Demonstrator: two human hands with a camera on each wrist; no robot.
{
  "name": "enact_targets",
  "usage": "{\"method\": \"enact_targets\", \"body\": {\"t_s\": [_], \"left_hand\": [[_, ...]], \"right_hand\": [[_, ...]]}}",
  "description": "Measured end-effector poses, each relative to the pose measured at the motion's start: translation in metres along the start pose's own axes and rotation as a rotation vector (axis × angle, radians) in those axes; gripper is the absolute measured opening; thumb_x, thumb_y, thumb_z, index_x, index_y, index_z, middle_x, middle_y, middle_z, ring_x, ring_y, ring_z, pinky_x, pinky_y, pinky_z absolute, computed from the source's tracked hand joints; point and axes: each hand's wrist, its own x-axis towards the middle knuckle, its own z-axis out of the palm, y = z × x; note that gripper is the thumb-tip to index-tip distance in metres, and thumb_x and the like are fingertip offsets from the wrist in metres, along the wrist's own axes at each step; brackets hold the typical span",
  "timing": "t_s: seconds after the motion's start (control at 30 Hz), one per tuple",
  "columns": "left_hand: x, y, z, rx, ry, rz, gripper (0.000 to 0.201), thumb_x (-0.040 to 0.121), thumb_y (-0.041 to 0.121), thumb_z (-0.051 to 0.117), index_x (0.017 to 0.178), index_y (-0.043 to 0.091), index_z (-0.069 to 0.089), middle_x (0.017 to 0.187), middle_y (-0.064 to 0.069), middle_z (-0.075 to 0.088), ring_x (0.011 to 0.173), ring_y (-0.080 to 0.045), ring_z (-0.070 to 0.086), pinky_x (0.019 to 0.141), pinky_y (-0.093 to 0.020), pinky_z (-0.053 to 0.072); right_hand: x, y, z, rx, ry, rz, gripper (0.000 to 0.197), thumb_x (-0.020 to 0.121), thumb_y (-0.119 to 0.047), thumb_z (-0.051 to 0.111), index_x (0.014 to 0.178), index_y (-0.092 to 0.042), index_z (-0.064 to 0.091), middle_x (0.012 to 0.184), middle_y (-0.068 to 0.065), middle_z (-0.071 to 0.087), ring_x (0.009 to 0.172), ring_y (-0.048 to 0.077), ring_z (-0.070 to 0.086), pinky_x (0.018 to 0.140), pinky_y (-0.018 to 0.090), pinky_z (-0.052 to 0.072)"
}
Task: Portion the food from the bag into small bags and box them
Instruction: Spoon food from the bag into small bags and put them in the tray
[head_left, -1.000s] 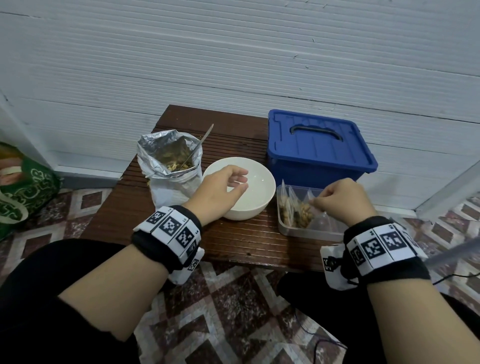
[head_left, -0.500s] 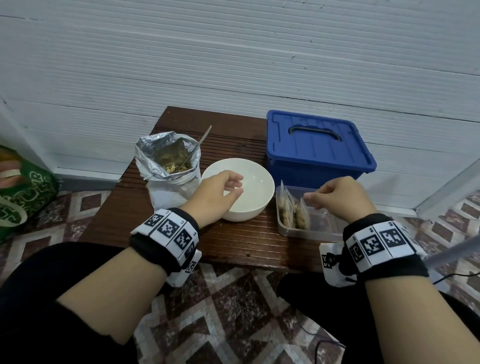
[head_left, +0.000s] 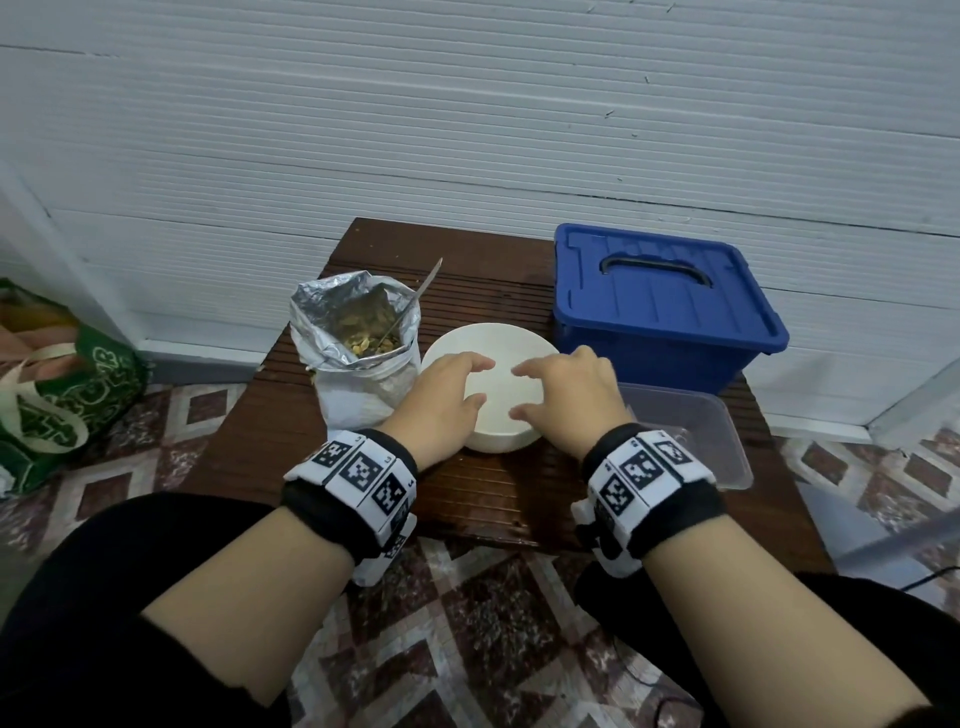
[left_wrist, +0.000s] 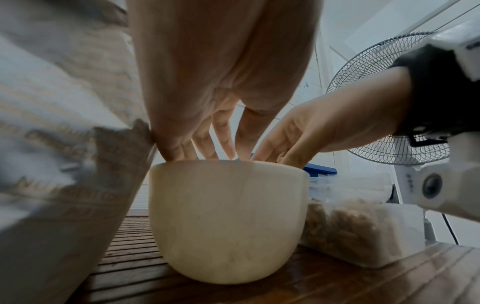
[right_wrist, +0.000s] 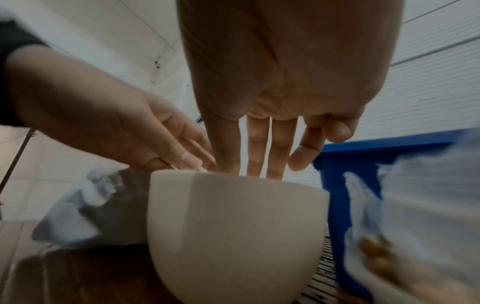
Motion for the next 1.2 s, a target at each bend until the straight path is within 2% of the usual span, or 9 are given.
{"method": "enact_targets", "body": {"t_s": [0.2, 0.5, 0.7, 0.8, 0.87, 0.93, 1.03, 1.1, 1.2], "left_hand": [[0.001, 0.0, -0.001, -0.002, 0.0, -0.019, 0.04, 0.097, 0.009, 0.05, 0.135, 0.019, 0.047, 0.141, 0.0, 0.045, 0.132, -0.014, 0.038, 0.11, -0.025, 0.026], [0.001, 0.004, -0.002, 0.002, -0.005, -0.028, 0.041, 0.097, 0.009, 0.049, 0.137, 0.018, 0.045, 0.142, -0.001, 0.044, 0.132, -0.014, 0.039, 0.109, -0.024, 0.027], [0.001, 0.001, -0.003, -0.032, -0.033, -0.028, 0.057, 0.094, 0.014, 0.057, 0.146, 0.016, 0.032, 0.148, -0.001, 0.039, 0.137, -0.014, 0.034, 0.113, -0.027, 0.024], [0.0, 0.003, -0.005, -0.079, -0.038, -0.022, 0.07, 0.091, 0.022, 0.063, 0.149, 0.015, 0.024, 0.151, 0.0, 0.036, 0.139, -0.013, 0.032, 0.113, -0.027, 0.024], [0.0, 0.007, -0.006, -0.142, -0.012, 0.012, 0.066, 0.091, 0.024, 0.063, 0.147, 0.015, 0.029, 0.145, 0.002, 0.044, 0.136, -0.011, 0.037, 0.11, -0.024, 0.026], [-0.001, 0.009, -0.005, -0.22, 0.047, 0.057, 0.049, 0.092, 0.022, 0.062, 0.137, 0.017, 0.043, 0.122, 0.008, 0.059, 0.12, -0.007, 0.051, 0.104, -0.021, 0.034], [-0.002, 0.014, -0.006, -0.321, 0.114, 0.059, 0.025, 0.092, 0.016, 0.061, 0.116, 0.022, 0.053, 0.086, 0.012, 0.059, 0.084, 0.001, 0.056, 0.079, -0.009, 0.041], [-0.003, 0.016, -0.008, -0.359, 0.126, 0.055, 0.022, 0.093, 0.015, 0.06, 0.111, 0.023, 0.052, 0.081, 0.009, 0.059, 0.079, -0.003, 0.059, 0.073, -0.007, 0.042], [-0.004, 0.019, -0.01, -0.409, 0.14, 0.049, 0.023, 0.092, 0.016, 0.061, 0.112, 0.023, 0.051, 0.085, 0.005, 0.061, 0.08, -0.008, 0.063, 0.076, -0.013, 0.046]], "right_hand": [[0.012, -0.013, 0.012, -0.202, -0.09, -0.032, 0.059, 0.088, -0.048, 0.058, 0.14, -0.025, 0.042, 0.124, 0.007, 0.06, 0.121, 0.028, 0.038, 0.098, 0.04, 0.029], [0.014, -0.011, 0.019, -0.126, 0.017, -0.045, 0.022, 0.097, -0.031, 0.05, 0.11, -0.028, 0.068, 0.109, 0.002, 0.066, 0.112, 0.024, 0.043, 0.091, 0.036, 0.029], [0.009, -0.003, 0.0, 0.01, 0.085, -0.018, 0.023, 0.098, -0.026, 0.047, 0.108, -0.026, 0.067, 0.108, 0.0, 0.065, 0.107, 0.024, 0.046, 0.089, 0.036, 0.029], [0.005, 0.006, -0.023, 0.23, 0.095, 0.06, 0.016, 0.096, -0.027, 0.051, 0.096, -0.027, 0.067, 0.101, -0.006, 0.066, 0.106, 0.021, 0.05, 0.093, 0.037, 0.034], [0.002, 0.01, -0.038, 0.489, 0.082, 0.1, 0.014, 0.094, -0.024, 0.055, 0.084, -0.026, 0.064, 0.09, -0.009, 0.065, 0.097, 0.014, 0.056, 0.086, 0.031, 0.043], [-0.003, 0.011, -0.048, 0.673, 0.053, 0.133, 0.017, 0.094, -0.021, 0.056, 0.079, -0.021, 0.064, 0.083, -0.009, 0.065, 0.084, 0.006, 0.056, 0.073, 0.021, 0.041], [-0.009, 0.012, -0.053, 0.876, 0.046, 0.197, 0.016, 0.093, -0.023, 0.057, 0.086, -0.014, 0.068, 0.086, -0.004, 0.069, 0.08, 0.002, 0.054, 0.082, 0.025, 0.042], [-0.013, 0.012, -0.05, 0.942, 0.04, 0.225, 0.016, 0.091, -0.027, 0.062, 0.092, -0.013, 0.068, 0.088, -0.003, 0.071, 0.082, 0.002, 0.057, 0.079, 0.024, 0.043], [-0.015, 0.01, -0.042, 0.947, 0.069, 0.239, 0.002, 0.086, -0.017, 0.067, 0.087, -0.015, 0.067, 0.083, -0.002, 0.07, 0.082, 0.006, 0.061, 0.077, 0.022, 0.043]]}}
